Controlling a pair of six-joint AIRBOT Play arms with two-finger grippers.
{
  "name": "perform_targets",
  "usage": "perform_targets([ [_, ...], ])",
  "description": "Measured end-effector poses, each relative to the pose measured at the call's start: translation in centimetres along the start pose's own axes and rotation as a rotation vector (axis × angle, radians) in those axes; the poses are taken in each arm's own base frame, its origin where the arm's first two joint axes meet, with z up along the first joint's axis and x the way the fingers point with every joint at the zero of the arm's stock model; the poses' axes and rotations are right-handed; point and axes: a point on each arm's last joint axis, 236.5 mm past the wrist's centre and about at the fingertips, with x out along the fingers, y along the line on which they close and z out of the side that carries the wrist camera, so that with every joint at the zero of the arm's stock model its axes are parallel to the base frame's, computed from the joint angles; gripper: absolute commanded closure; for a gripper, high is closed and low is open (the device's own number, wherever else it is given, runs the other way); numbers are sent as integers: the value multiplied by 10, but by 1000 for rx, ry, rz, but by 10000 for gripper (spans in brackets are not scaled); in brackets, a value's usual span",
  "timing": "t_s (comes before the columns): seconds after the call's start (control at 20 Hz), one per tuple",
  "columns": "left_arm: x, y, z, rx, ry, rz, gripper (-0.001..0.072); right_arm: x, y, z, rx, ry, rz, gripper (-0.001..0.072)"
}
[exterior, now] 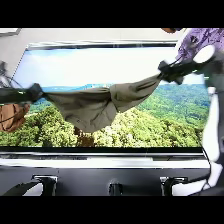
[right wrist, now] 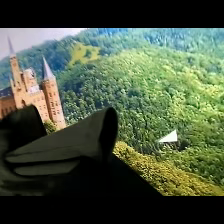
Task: Fold the clothes and pants, and hang the long-sleeved shirts on hangers.
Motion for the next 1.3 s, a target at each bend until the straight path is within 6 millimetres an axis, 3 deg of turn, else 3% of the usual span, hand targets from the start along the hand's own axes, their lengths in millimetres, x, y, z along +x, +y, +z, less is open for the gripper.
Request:
perform_targets([
  [0.15,50,19,-17,-40,92,35,693,63,-22,-13,91,111,3,682],
  [0.25,69,28,-25,-55,128,50,693,85,-28,-13,131,123,12,653],
  [0.35,79,33,-29,-63,145,58,692,93,-30,-8,148,109,22,529],
  [0.45,84,35,-30,-68,151,62,692,89,-33,-1,162,85,27,287],
  [0.5,86,36,-31,-69,154,63,692,83,-36,4,172,71,29,237],
  [0.7,88,37,-32,-72,158,65,692,26,-62,25,195,23,42,234],
  [0.8,89,37,-32,-73,160,65,692,-1,-75,20,178,51,56,236],
  [0.9,89,37,-32,-73,160,66,691,-13,-79,1,158,126,82,281],
  [1.0,89,38,-34,-74,166,66,691,-11,-67,-22,149,197,157,301],
  [1.1,89,37,-36,-75,175,66,692,3,-45,-52,128,279,232,290],
  [1.3,88,37,-38,-75,185,66,692,49,-2,-127,68,439,289,227],
])
